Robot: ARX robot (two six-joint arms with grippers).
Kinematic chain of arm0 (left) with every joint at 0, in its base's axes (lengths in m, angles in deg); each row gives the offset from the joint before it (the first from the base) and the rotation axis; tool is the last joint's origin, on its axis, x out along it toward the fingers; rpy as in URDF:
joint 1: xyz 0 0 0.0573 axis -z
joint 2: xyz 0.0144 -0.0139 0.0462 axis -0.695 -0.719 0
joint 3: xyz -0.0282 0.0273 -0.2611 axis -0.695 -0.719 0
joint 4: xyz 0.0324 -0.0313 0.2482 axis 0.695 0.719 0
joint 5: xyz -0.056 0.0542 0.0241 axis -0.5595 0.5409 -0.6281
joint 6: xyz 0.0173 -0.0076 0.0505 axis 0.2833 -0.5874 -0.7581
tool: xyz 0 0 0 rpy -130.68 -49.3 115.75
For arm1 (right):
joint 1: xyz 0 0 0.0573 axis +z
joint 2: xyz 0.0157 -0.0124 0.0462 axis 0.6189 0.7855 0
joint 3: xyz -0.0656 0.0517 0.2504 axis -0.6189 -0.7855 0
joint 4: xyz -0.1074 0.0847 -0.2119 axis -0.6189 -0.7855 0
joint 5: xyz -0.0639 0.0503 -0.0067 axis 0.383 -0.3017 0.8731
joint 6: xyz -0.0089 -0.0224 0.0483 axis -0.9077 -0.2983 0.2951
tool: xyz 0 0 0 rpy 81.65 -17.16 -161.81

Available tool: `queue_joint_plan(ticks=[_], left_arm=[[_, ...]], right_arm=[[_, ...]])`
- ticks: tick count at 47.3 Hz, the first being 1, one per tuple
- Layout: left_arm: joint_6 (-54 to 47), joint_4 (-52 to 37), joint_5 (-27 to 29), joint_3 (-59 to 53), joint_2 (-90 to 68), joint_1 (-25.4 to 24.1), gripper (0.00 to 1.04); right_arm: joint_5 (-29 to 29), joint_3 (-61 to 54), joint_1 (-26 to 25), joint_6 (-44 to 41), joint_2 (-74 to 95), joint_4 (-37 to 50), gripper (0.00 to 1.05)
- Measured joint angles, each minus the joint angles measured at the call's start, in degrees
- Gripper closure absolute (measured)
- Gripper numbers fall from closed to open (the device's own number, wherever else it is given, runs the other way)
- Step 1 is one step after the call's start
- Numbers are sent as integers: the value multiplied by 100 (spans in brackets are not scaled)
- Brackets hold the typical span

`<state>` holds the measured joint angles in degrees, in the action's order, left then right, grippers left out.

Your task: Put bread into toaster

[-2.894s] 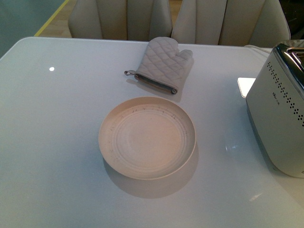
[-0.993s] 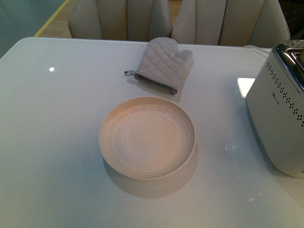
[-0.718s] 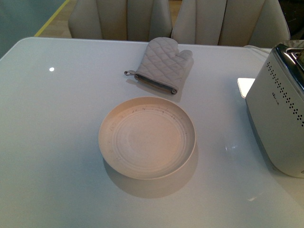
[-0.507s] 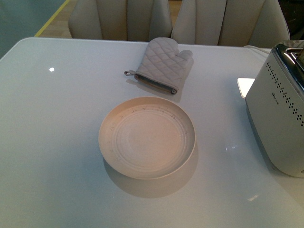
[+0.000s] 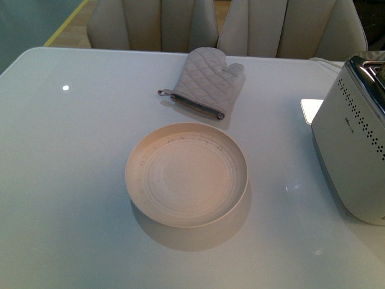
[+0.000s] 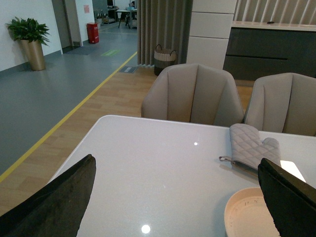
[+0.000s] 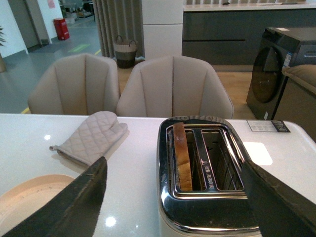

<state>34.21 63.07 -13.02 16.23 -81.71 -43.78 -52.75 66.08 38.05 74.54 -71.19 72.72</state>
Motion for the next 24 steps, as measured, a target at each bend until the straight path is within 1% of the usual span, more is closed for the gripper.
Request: queue_joint_plan(ticks=[3, 4, 6, 24], left_arm=[[0, 0, 0, 0, 0, 0, 7], [0, 0, 0, 0, 0, 0, 7], [0, 0, 0, 0, 0, 0, 7], [0, 0, 0, 0, 0, 0, 7]], right_arm=[[0, 0, 0, 0, 2, 0, 9], [0, 0, 0, 0, 2, 0, 7], [0, 0, 0, 0, 2, 0, 9], [0, 0, 0, 0, 2, 0, 9]])
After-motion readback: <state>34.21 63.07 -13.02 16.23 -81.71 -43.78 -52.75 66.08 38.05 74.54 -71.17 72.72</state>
